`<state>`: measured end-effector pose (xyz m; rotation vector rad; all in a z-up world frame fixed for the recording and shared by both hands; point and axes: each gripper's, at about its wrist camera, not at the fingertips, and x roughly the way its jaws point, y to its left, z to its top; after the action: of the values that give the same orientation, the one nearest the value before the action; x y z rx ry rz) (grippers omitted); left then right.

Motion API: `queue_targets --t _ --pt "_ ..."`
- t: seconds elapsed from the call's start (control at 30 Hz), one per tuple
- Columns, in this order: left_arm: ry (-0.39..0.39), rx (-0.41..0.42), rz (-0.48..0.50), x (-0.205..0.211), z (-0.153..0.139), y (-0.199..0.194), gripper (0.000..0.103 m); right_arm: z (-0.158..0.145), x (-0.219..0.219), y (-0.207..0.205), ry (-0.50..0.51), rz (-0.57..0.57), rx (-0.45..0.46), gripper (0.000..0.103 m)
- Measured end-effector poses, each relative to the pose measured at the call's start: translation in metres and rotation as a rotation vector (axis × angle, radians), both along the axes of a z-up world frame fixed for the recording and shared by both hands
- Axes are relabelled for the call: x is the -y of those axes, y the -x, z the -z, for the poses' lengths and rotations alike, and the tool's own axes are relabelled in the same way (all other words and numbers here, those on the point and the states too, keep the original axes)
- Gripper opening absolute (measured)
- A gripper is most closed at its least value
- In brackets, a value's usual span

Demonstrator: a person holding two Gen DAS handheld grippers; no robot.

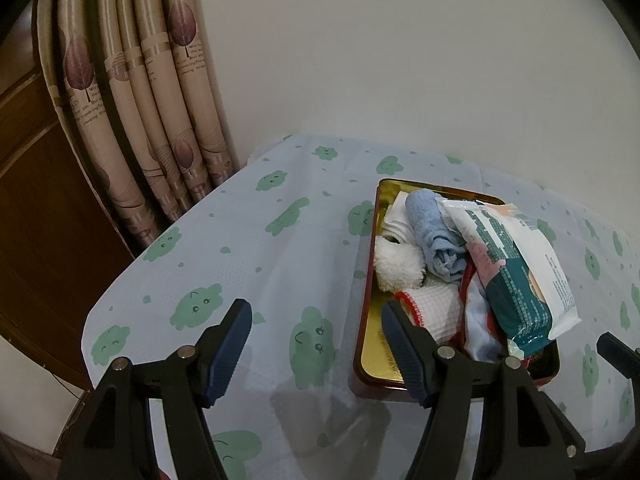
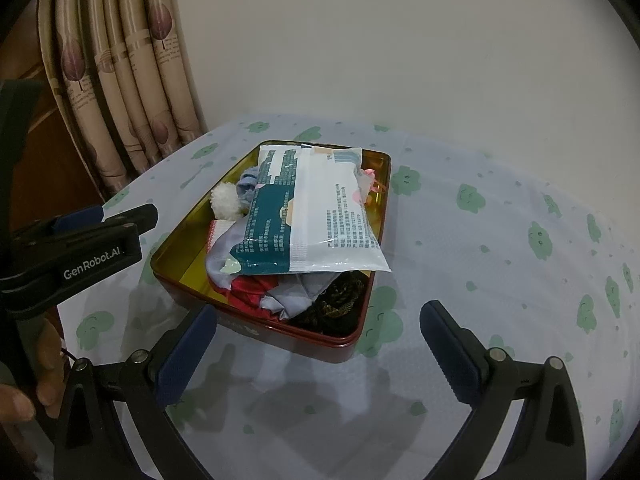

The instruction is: Organize soft objects

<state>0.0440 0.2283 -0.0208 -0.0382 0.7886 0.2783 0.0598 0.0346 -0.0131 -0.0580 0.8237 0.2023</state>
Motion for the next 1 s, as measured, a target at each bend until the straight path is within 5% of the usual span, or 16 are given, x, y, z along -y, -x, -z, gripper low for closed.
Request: queue_targets --t 1.0 --pt "-0.009 -0.002 0.005 0.0012 -0.0002 0.0001 0.069 0.0067 -0.0078 -0.0005 0.013 -0.026 -0.017 0.101"
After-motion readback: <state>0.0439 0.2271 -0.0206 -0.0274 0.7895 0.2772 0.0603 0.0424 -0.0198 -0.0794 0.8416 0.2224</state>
